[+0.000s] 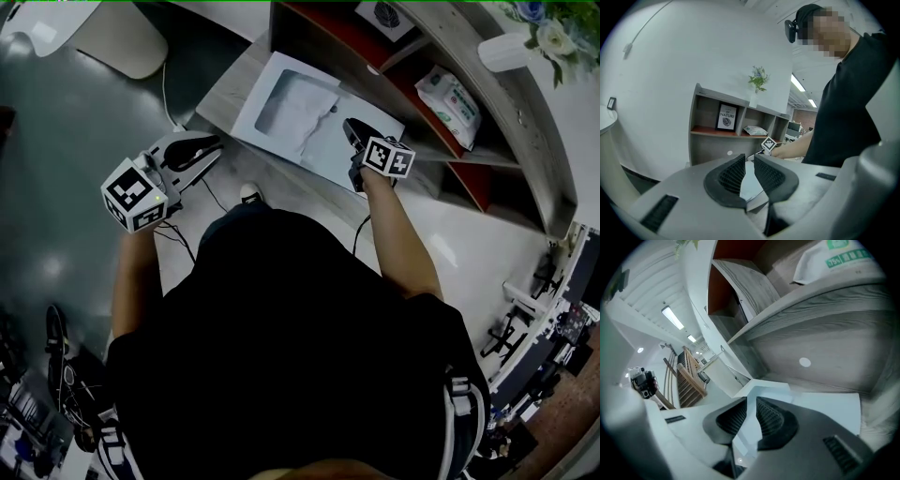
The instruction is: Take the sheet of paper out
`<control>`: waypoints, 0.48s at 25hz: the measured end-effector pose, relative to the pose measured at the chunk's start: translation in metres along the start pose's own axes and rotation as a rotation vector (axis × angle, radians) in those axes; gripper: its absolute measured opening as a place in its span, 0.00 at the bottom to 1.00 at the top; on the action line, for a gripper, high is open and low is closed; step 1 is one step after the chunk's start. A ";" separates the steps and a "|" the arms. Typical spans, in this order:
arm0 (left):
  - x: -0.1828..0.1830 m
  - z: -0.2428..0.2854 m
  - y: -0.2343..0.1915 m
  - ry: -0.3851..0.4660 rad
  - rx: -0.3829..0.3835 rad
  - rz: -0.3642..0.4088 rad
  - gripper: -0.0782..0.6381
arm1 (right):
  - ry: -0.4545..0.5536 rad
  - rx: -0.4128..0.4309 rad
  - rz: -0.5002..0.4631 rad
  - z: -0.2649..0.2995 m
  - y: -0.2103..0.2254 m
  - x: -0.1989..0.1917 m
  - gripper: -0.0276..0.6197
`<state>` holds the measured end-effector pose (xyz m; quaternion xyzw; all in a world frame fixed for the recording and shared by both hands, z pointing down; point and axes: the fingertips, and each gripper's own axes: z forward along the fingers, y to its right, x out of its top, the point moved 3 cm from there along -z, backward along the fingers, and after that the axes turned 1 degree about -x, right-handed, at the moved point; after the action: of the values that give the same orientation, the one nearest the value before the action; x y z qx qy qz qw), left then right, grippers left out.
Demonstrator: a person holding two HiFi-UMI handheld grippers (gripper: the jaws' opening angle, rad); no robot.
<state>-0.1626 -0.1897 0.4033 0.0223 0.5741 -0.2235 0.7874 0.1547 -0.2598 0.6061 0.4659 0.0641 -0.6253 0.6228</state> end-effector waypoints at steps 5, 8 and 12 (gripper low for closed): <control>0.001 0.003 -0.010 -0.002 -0.018 0.002 0.19 | -0.034 -0.024 0.062 0.019 0.026 -0.020 0.15; 0.003 0.004 -0.014 0.006 -0.032 -0.002 0.19 | -0.065 -0.044 0.083 0.034 0.041 -0.038 0.15; 0.003 0.007 -0.013 0.005 -0.066 0.008 0.19 | -0.096 -0.052 0.090 0.045 0.052 -0.068 0.15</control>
<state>-0.1606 -0.2048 0.4059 -0.0007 0.5831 -0.2013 0.7871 0.1613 -0.2521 0.7019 0.4212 0.0294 -0.6166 0.6645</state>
